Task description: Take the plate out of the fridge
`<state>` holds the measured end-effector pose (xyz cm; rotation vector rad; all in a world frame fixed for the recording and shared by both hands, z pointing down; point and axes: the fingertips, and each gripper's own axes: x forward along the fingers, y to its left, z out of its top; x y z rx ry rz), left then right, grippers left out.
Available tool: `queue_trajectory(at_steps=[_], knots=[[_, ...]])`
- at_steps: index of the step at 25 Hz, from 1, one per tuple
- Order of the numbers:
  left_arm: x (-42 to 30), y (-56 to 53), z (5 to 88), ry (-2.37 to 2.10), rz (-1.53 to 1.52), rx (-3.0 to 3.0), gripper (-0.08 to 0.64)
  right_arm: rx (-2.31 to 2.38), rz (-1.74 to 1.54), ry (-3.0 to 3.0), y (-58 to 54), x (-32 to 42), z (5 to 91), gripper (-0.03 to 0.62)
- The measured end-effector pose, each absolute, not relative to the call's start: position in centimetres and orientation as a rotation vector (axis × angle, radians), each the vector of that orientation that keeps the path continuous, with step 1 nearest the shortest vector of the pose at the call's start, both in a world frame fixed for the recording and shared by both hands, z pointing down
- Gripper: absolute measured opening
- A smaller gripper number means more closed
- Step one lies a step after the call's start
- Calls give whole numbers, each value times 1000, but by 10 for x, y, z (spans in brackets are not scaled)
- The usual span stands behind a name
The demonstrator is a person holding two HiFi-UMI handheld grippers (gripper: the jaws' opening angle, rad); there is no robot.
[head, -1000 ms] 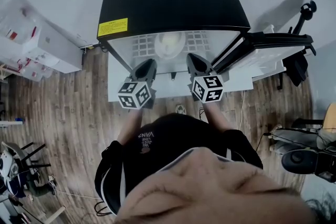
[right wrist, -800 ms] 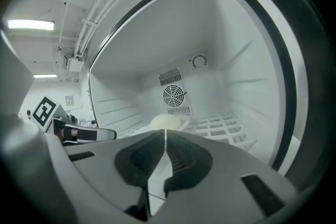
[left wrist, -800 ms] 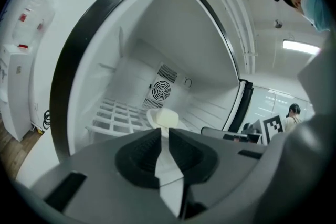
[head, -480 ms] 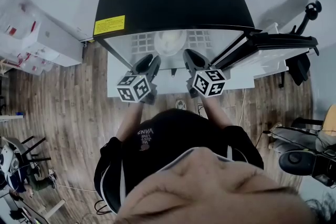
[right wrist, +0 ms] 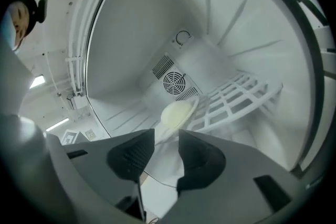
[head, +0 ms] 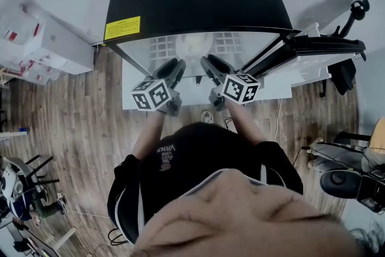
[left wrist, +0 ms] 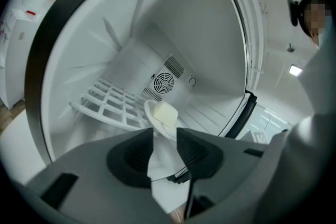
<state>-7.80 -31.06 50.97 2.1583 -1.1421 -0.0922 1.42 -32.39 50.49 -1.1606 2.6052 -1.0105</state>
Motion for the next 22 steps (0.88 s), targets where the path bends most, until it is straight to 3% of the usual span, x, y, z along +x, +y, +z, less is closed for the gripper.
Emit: queue_trajectory(at_steps=[10, 22], knots=[[-72, -318, 509, -1037, -218, 2047, 115, -973, -1320, 2324, -329, 7, 509, 169], [-66, -323, 515, -943, -300, 1950, 115, -975, -1402, 2266, -332, 6, 516, 167]])
